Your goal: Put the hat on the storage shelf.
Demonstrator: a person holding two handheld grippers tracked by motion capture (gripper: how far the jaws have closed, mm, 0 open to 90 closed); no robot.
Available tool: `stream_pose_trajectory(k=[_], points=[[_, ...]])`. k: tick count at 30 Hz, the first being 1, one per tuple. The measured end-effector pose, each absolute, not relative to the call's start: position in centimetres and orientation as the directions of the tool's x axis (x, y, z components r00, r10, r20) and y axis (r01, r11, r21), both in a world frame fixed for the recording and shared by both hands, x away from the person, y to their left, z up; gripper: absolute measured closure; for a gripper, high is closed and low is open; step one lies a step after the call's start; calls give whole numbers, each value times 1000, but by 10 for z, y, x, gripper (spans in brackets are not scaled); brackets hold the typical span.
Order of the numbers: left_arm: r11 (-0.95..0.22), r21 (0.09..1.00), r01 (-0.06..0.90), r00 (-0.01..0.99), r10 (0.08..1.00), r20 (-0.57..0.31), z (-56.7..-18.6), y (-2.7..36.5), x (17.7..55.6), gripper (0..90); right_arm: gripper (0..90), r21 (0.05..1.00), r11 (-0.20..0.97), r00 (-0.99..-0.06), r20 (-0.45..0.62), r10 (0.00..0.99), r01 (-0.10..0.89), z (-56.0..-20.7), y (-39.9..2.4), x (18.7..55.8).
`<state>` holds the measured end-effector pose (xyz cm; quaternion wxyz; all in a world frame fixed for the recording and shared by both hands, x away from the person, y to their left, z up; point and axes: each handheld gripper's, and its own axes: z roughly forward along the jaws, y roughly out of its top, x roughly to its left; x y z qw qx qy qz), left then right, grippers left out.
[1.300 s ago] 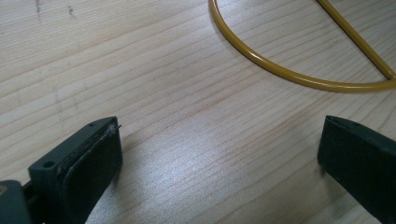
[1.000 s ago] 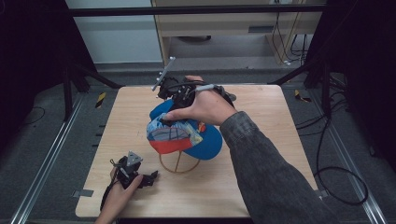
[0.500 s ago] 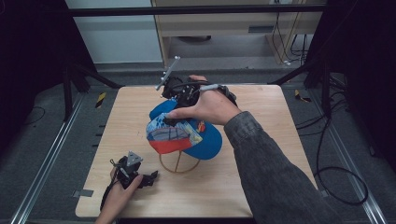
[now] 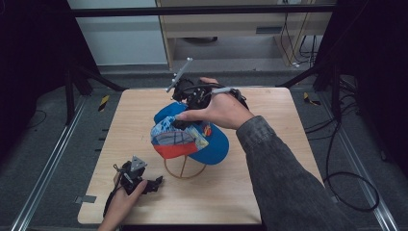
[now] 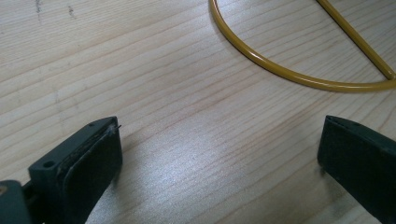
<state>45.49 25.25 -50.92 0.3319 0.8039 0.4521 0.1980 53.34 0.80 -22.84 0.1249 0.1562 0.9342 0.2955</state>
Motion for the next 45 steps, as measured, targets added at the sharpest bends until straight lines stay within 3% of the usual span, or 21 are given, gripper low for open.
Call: stream_pose_trajectory(k=[29, 45], points=[[-371, 713, 595, 513, 858, 19, -509, 252, 455, 0, 60, 648, 721, -902, -121, 415, 245, -235, -37, 533], [-375, 711, 595, 516, 856, 20, -509, 252, 454, 0, 65, 681, 673, -862, -122, 492, 287, -249, -77, 527]])
